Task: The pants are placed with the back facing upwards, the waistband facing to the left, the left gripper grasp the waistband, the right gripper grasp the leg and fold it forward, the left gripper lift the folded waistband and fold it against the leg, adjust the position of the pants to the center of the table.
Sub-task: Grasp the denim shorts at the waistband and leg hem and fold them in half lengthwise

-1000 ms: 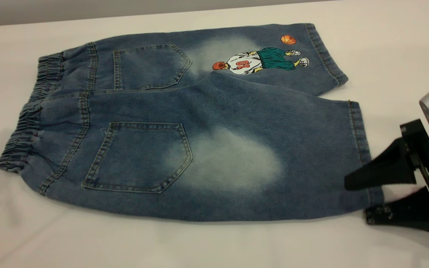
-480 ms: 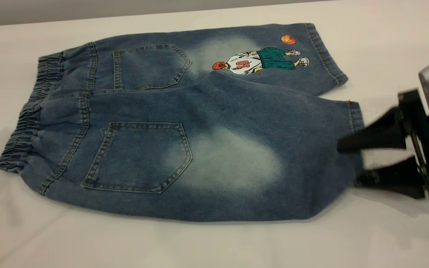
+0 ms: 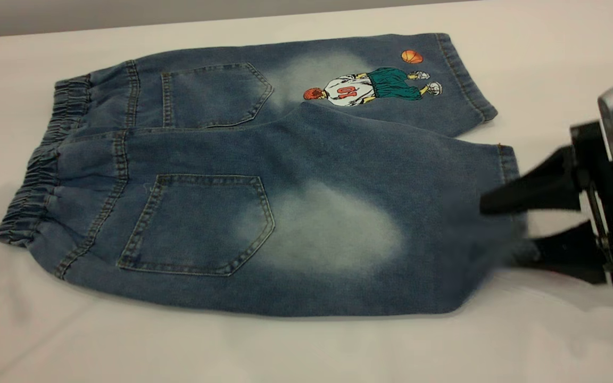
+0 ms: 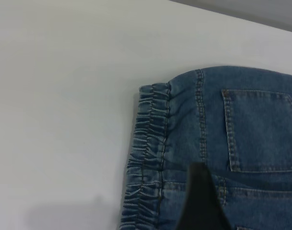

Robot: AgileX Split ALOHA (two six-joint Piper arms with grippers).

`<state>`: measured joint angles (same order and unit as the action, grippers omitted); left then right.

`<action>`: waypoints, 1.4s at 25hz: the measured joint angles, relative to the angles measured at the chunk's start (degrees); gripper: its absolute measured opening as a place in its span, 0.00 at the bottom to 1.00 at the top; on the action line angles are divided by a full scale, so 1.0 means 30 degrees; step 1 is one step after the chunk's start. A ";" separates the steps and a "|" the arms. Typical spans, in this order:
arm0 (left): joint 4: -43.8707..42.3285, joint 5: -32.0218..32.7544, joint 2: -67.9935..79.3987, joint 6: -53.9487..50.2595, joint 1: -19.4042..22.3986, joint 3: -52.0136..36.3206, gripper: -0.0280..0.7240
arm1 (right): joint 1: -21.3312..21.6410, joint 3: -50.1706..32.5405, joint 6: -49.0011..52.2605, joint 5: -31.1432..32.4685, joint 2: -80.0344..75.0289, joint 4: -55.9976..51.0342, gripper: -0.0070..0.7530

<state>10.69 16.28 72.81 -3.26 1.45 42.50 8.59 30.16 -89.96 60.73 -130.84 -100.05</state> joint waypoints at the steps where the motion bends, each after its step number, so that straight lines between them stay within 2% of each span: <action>1: 0.0000 0.0000 0.0000 0.0000 0.0000 0.0000 0.61 | 0.0000 0.0000 0.0000 -0.0267 0.0000 0.0013 0.59; 5: 0.0000 0.0017 0.0000 0.0000 0.0000 0.0000 0.61 | 0.0000 0.0000 0.0000 -0.0655 0.0000 0.0013 0.59; 8: 0.0109 0.0017 0.0000 0.0000 0.0000 0.0000 0.61 | 0.0000 0.0000 0.0000 -0.1594 0.0000 0.0060 0.54; 11: 0.0106 0.0055 0.0000 -0.0036 0.0000 0.0000 0.61 | -0.0016 0.0000 0.0000 -0.1913 0.0000 0.0085 0.42; 14: 0.0150 0.0055 0.0000 -0.0038 0.0000 0.0000 0.61 | -0.0016 0.0000 0.0000 -0.1913 0.0000 0.0068 0.23; 18: 0.0150 0.0055 0.0000 -0.0056 0.0000 0.0000 0.61 | -0.0016 0.0000 0.0000 -0.1403 0.0071 0.0138 0.05; 22: 0.0515 0.0055 0.0000 -0.0056 0.0000 0.0000 0.61 | -0.0020 0.0000 0.0000 -0.0583 0.0870 0.0446 0.03; 27: 0.0515 0.0155 0.0000 -0.0075 0.0000 0.0000 0.61 | -0.0020 0.0000 0.0000 -0.1675 0.2880 0.1358 0.03; 35: 0.0476 0.1895 0.0639 -0.0075 0.0000 0.0000 0.61 | -0.0460 0.0000 0.0000 -0.2715 0.5886 0.1974 0.02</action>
<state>12.12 21.97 74.72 -3.49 1.45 42.50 7.22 30.16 -89.96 52.59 -113.18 -94.13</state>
